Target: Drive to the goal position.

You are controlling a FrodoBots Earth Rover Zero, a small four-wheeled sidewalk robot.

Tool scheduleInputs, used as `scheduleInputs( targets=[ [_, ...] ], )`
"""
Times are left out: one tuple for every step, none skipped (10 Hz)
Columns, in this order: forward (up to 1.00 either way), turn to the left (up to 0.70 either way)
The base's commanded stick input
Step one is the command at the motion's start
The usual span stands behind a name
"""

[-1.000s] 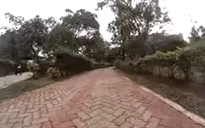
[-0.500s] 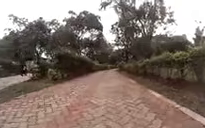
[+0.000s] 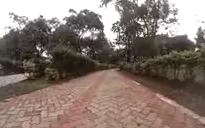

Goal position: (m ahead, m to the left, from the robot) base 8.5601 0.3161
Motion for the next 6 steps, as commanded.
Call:
scheduleInputs(
  targets=[
    [0.7,-0.06],
    [0.7,-0.35],
    [0.7,-0.35],
    [0.7,-0.25],
    [0.7,-0.06],
    [0.7,0.0]
  ],
)
